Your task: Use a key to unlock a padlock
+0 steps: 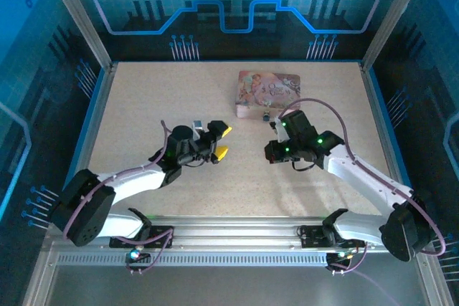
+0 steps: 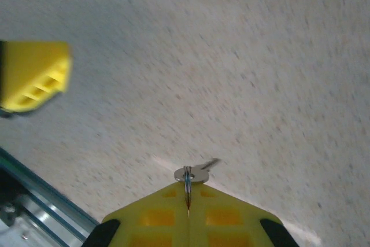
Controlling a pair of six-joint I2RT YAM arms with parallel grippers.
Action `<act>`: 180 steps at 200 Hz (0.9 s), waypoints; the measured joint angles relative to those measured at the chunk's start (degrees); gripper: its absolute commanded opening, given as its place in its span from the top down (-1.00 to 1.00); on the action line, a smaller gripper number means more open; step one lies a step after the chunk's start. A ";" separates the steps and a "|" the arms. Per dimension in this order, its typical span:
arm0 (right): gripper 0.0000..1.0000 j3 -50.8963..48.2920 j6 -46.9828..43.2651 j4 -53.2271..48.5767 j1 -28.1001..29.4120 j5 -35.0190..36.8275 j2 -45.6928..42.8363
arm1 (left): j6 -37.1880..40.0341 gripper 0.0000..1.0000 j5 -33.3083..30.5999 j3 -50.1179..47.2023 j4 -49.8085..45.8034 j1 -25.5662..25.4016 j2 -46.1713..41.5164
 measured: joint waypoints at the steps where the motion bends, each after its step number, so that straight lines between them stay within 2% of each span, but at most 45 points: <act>1: 1.00 0.07 0.00 0.13 0.00 -0.04 -0.04 | -0.13 -0.79 0.02 0.11 0.28 -0.11 0.11; 58: 1.00 3.28 -0.02 6.23 1.64 -1.29 -0.46 | -9.33 -0.78 -3.06 1.57 7.56 -4.09 2.73; 114: 1.00 3.72 0.39 11.52 5.60 -0.57 0.46 | -20.48 -0.70 -9.73 1.49 14.10 -7.72 4.92; 147: 1.00 3.96 0.94 13.68 7.10 -0.57 2.43 | -23.65 -0.69 -11.85 1.46 15.56 -8.50 4.98; 180: 1.00 4.04 1.11 15.19 8.09 -0.42 3.80 | -24.55 -0.57 -12.39 1.46 17.53 -8.52 6.10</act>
